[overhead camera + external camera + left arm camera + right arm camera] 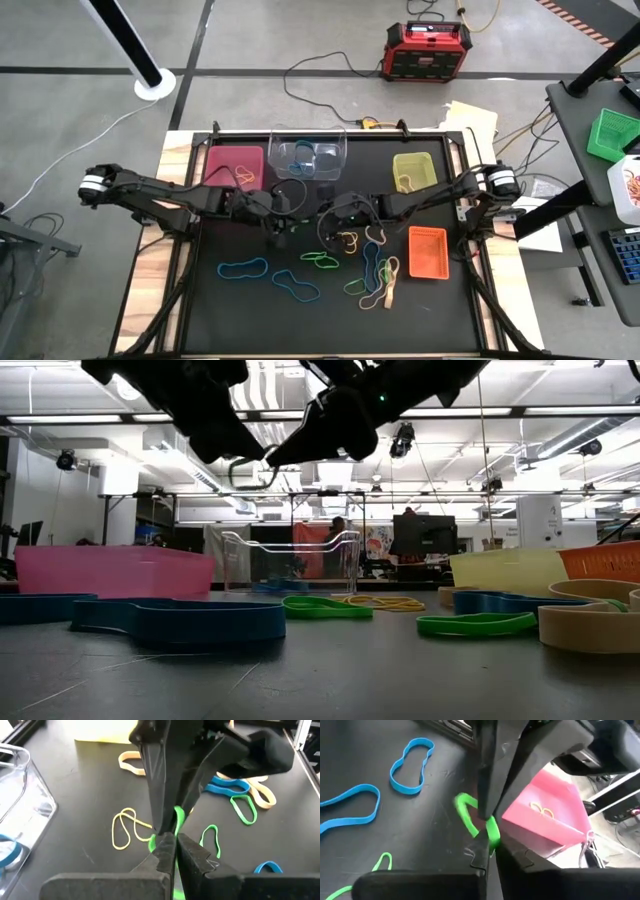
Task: Sort rubber bands into baskets
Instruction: Put the green rubber band into the orange bin, then put the light orange rubber band into the yellow bin
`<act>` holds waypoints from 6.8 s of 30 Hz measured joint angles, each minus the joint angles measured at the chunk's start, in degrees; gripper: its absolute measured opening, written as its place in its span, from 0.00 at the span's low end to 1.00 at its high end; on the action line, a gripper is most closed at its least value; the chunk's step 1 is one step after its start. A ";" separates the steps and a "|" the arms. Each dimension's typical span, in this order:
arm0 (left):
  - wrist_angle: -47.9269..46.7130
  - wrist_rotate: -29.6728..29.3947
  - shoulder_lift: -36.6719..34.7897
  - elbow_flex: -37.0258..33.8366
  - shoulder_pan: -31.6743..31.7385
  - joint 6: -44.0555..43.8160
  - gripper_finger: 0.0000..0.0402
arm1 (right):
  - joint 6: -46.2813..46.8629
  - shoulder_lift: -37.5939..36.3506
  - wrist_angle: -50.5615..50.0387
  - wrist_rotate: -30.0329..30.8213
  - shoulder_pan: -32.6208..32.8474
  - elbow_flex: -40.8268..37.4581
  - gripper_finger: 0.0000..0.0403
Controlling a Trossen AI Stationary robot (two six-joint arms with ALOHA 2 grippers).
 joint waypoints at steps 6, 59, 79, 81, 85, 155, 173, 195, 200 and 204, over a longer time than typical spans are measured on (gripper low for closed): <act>-0.84 0.00 -0.50 0.00 0.00 0.76 0.06 | 2.19 -2.05 -4.60 0.04 -0.02 0.07 0.02; -18.61 -2.44 -3.42 10.39 7.09 17.42 0.47 | 77.53 -28.89 -88.69 -14.87 10.29 -11.36 0.02; -22.42 6.51 -4.02 11.98 17.29 21.42 0.47 | 83.49 -34.69 -87.80 -14.40 8.83 -11.37 0.02; -23.67 6.49 -4.04 11.98 17.31 21.93 0.47 | 85.22 -34.70 -87.73 -15.63 8.83 -11.37 0.02; -24.56 6.40 -4.04 11.98 17.58 24.07 0.47 | 87.34 -34.14 -87.33 -16.52 8.84 -11.34 0.02; -17.62 1.26 -14.42 5.95 7.07 18.34 0.47 | 78.37 -0.07 -52.50 6.30 -2.78 -3.44 0.30; -17.12 1.22 -25.45 0.25 7.02 14.26 0.47 | 72.49 -2.13 -48.46 6.08 -4.28 -7.17 0.02; -14.86 1.22 -28.83 -2.05 7.08 12.95 0.47 | 66.85 -26.20 -70.74 27.01 -19.21 -4.86 0.02; -13.78 -1.35 -28.87 -2.05 7.08 14.33 0.47 | 66.50 -23.88 -73.15 26.91 -20.50 -5.75 0.02; -12.14 -7.60 -28.89 -2.02 7.08 16.17 0.47 | 64.97 -22.37 -72.74 26.97 -20.78 -5.75 0.02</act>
